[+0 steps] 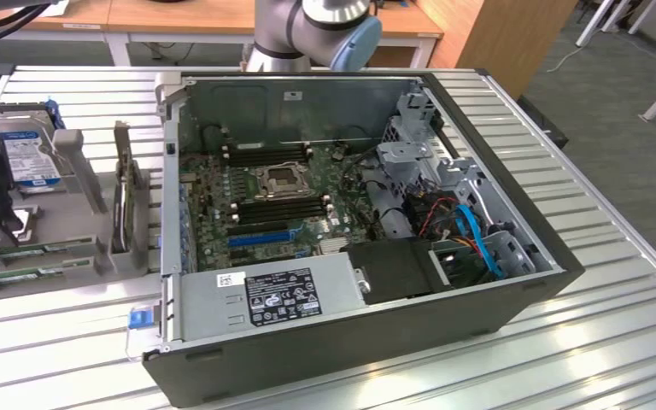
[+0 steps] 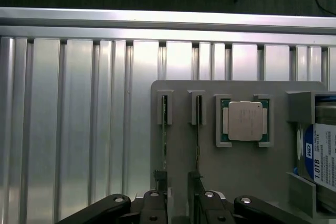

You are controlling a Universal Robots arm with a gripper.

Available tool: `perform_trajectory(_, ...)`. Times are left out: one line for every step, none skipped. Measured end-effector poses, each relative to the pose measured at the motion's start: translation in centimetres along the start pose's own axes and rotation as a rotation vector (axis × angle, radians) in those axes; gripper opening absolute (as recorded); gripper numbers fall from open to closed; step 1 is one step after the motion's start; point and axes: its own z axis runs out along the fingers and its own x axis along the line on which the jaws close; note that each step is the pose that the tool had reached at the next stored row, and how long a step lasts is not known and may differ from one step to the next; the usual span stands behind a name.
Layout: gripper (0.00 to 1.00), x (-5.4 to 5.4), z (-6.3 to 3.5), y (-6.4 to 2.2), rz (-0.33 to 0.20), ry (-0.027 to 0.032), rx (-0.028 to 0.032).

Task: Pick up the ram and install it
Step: 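Pick up the ram and move it above insertion slot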

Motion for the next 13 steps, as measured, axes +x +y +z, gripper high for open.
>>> perform_trajectory(0.29,0.13,0.00,0.00,0.000,0.0000,0.0000)
perform_trajectory(0.29,0.25,0.00,0.00,0.000,-0.0001,0.0001)
perform_trajectory(0.29,0.36,0.00,0.00,0.000,0.0000,0.0000)
perform_trajectory(0.29,0.48,0.00,0.00,0.000,0.0000,0.0001)
perform_trajectory(0.29,0.59,0.00,0.00,0.000,0.0000,0.0001)
perform_trajectory(0.29,0.68,0.00,0.00,0.000,0.0000,0.0001)
perform_trajectory(0.29,0.76,0.00,0.00,0.000,0.0000,0.0000)
perform_trajectory(0.29,0.76,-0.01,0.00,0.000,0.0000,0.0000)
perform_trajectory(0.29,0.76,0.00,0.00,0.000,0.0000,0.0000)
perform_trajectory(0.29,0.76,-0.01,0.00,0.000,0.0000,0.0000)
perform_trajectory(0.29,0.76,0.00,0.00,0.000,0.0000,0.0000)
perform_trajectory(0.29,0.76,0.00,0.00,0.000,0.0000,0.0000)
perform_trajectory(0.29,0.77,0.00,0.00,0.000,-0.0001,0.0000)
